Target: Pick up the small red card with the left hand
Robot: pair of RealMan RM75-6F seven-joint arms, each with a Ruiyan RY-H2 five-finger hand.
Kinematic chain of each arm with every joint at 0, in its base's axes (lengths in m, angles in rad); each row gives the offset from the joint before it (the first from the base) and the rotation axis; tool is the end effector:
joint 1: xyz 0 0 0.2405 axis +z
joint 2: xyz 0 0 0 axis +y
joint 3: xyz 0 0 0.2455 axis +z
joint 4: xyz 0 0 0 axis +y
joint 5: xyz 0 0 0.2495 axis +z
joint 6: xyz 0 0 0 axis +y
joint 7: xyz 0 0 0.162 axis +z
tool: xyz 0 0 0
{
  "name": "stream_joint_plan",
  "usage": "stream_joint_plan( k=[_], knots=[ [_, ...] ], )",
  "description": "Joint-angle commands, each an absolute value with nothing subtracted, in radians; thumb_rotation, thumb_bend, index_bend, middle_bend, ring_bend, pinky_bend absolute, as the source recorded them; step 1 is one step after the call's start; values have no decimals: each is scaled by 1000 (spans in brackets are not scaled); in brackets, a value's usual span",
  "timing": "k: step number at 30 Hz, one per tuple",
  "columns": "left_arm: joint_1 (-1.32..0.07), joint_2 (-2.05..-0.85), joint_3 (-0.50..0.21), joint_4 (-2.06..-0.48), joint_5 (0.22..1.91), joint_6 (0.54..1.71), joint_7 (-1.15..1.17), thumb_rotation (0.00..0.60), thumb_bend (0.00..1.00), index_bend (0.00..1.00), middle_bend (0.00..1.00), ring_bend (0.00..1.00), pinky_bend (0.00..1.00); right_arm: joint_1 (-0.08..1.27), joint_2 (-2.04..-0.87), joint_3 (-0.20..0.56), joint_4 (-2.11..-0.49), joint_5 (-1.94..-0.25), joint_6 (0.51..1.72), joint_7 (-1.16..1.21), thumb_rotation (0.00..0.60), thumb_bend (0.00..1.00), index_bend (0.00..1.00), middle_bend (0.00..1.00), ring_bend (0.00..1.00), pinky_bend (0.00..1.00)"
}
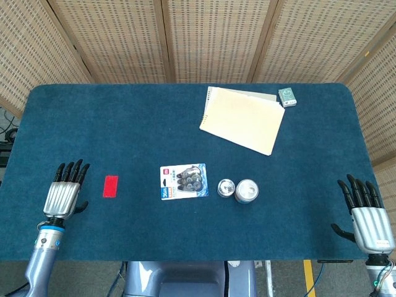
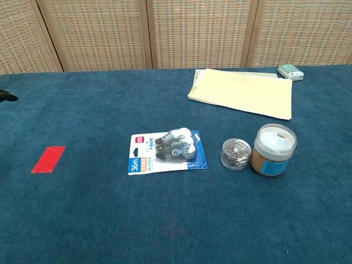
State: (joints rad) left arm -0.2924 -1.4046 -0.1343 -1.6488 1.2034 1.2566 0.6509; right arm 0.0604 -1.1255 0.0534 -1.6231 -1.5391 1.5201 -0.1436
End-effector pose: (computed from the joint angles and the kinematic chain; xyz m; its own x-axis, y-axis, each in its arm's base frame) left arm -0.2536 0.2675 0.0093 0.6245 0.1640 0.7636 0.7783 -0.0479 -0.6261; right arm -0.3099 -0.1943 0.1183 0.5090 0.0293 0.8603 -0.8601 -0.0230 0.5097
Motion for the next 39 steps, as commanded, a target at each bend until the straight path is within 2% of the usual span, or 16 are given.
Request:
stream_joint_plan(
  k=[1, 21, 39],
  knots=[
    [-310, -1429, -143, -1630, 1176, 1248, 672, 600, 226, 0, 0, 0, 0, 59, -1125, 52, -1623, -1542, 1521, -139, 600, 79, 0, 0, 0, 0],
    [-401, -1560, -144, -1492, 1043, 1187, 772, 600, 248, 0, 0, 0, 0, 59, -1129, 46, -1624, -1557, 1524, -151, 600, 78, 0, 0, 0, 0],
    [-444, -1630, -131, -1426, 996, 1187, 800, 600, 250, 0, 0, 0, 0, 59, -1125, 48, -1622, -1551, 1520, -135, 600, 78, 0, 0, 0, 0]
  ],
)
